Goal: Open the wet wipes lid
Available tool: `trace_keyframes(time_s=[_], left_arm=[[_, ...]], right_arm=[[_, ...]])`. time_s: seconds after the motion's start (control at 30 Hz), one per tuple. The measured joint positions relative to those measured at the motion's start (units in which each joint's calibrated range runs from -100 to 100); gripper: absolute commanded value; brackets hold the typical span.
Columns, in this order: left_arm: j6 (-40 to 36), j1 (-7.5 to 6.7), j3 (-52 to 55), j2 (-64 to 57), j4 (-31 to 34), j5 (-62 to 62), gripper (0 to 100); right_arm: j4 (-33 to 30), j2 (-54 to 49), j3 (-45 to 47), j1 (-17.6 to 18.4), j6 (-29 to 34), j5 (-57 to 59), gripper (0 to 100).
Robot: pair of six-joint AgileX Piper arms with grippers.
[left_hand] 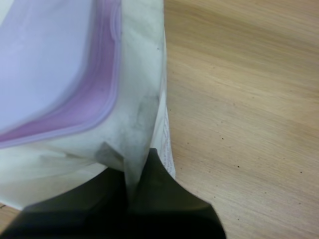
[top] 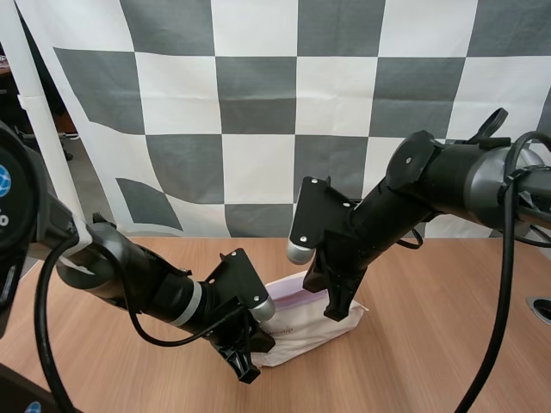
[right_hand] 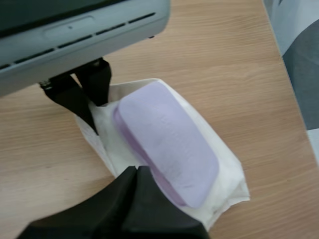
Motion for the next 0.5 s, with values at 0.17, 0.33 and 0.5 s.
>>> trace_keyframes(time_s=[0.17, 0.33, 0.5], left_arm=[[0.0, 0.0, 0.0, 0.0, 0.0, 0.0, 0], [0.0, 0.0, 0.0, 0.0, 0.0, 0.0, 0], [0.0, 0.0, 0.0, 0.0, 0.0, 0.0, 0]], right_arm=[[0.0, 0.0, 4.0, 0.0, -0.37, 4.89, 0], [0.6, 0.12, 9.17, 0.0, -3.41, -1.95, 0], [3.45, 2.68, 9.33, 0.0, -5.28, -14.47, 0]])
